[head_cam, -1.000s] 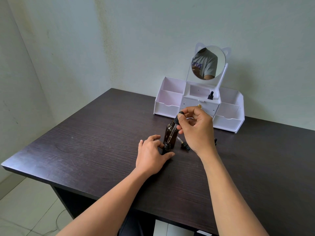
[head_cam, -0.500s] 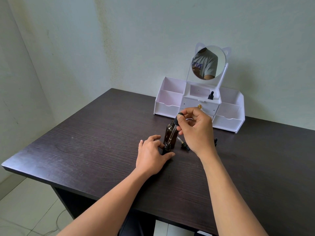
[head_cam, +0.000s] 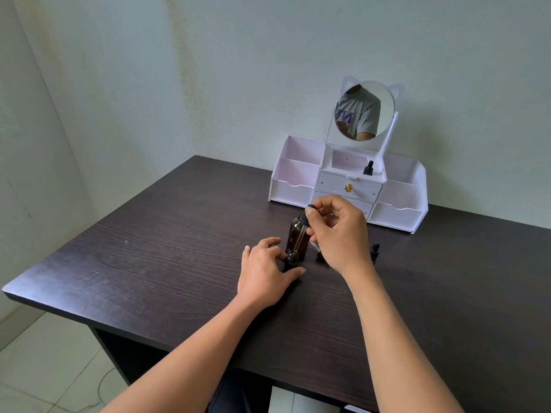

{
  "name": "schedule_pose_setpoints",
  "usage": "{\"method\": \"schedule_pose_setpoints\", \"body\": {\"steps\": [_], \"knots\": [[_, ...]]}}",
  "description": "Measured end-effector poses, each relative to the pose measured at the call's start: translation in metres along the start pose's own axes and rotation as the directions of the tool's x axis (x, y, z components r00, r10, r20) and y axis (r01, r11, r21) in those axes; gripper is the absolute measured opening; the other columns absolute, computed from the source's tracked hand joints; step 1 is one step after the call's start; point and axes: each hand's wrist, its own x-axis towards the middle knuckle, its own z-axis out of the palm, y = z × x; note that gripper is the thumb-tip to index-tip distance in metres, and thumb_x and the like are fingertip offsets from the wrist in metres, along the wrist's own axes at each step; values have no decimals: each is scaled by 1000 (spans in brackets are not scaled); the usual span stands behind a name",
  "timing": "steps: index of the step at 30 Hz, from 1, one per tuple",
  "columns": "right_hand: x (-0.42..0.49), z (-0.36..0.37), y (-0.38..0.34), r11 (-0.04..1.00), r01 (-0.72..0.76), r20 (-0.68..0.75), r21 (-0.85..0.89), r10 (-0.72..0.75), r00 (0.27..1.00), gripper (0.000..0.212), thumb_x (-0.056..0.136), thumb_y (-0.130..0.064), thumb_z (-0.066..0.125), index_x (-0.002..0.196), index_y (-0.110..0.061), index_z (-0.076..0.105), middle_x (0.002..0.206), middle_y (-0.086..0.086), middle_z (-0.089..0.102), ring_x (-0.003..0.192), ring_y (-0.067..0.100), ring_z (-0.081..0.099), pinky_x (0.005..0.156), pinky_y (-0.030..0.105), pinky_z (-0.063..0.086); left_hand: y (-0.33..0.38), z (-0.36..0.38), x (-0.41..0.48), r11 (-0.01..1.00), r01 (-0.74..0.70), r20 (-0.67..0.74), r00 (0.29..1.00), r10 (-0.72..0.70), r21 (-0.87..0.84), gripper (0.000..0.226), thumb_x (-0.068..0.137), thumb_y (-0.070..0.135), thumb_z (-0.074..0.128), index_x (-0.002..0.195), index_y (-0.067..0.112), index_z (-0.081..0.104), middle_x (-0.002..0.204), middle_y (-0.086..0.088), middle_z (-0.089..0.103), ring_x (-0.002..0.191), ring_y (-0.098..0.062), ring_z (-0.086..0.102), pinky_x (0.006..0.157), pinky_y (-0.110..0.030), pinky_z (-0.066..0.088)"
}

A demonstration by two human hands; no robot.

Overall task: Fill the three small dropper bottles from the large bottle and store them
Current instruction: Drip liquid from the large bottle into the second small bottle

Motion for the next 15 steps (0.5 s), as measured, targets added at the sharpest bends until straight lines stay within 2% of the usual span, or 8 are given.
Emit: {"method": "schedule_pose_setpoints", "body": {"steps": [4,8,12,15], "knots": [[-1,0,0,999,-14,8,44,14,1000,17,94,-17,68,110,-17,63,87,2,71,62,12,70,55,24,57,0,0,0,1000,5,0,1000,-5,4,39,76,58,75,99,26,72,146,10,46,133,-9,42,121,-44,12],[-1,0,1,1000,-12,27,24,11,1000,8,94,-15,68,102,-17,65,85,2,68,61,11,69,56,25,57,1,0,-1,1000,10,0,1000,-10,8,39,76,58,75,99,27,72,146,10,46,134,-10,41,121,-44,12],[-1,0,1,999,-19,23,39,18,1000,14,92,-17,70,105,-18,65,88,2,70,63,11,70,57,24,58,2,-1,-1,1000,8,0,1000,-8,11,40,76,58,75,100,25,72,147,9,45,135,-11,40,121,-44,12],[-1,1,3,999,-22,22,28,21,1000,19,87,-21,76,103,-22,65,90,3,70,70,17,72,57,25,58,2,-1,-1,1000,6,-1,1000,-6,9,40,76,57,75,100,25,72,147,9,46,135,-11,40,120,-43,11]]}}
